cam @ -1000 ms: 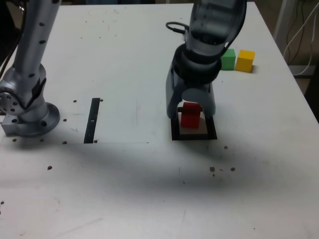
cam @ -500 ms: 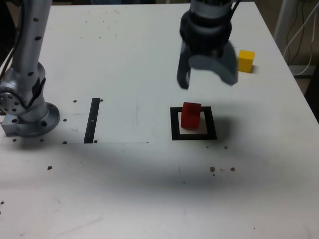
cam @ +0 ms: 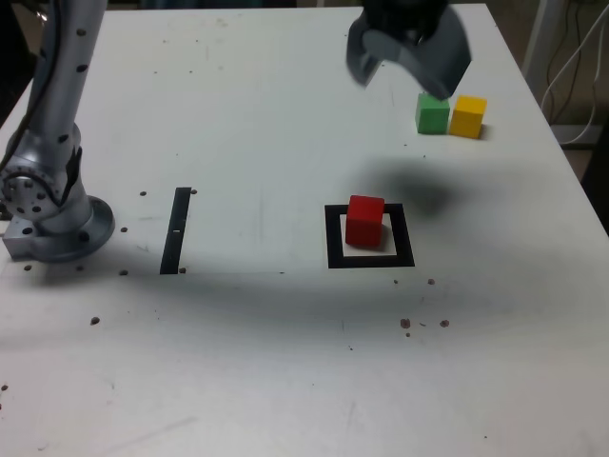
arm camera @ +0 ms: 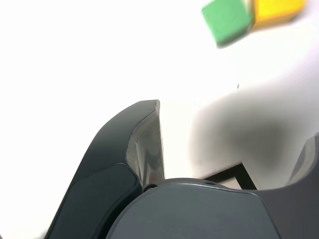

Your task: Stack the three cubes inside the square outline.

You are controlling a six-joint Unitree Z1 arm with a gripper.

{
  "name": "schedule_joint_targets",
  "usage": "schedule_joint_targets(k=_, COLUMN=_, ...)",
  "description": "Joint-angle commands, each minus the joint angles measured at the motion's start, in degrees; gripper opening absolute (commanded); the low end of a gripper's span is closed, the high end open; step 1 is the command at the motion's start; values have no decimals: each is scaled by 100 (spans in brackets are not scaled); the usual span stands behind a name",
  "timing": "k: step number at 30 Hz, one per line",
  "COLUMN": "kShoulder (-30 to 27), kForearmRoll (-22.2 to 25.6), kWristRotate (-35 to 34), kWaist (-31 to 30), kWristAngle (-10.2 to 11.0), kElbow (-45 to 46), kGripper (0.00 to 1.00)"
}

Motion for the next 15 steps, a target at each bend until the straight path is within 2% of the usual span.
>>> schedule_joint_targets(k=1, kShoulder=57, kForearmRoll=-89, kWristRotate=1520, kWaist=107, kWristAngle=70, kElbow=-91, kGripper=99)
schedule_joint_targets(k=8, kShoulder=267, kForearmRoll=-253, kWristRotate=2274, kWaist=508, kWristAngle=107, kElbow=-432, kGripper=99)
schedule_joint_targets(k=15, kShoulder=398, kForearmRoll=-635, kWristRotate=2958, kWaist=639, kWristAngle=374, kElbow=-741, kGripper=96)
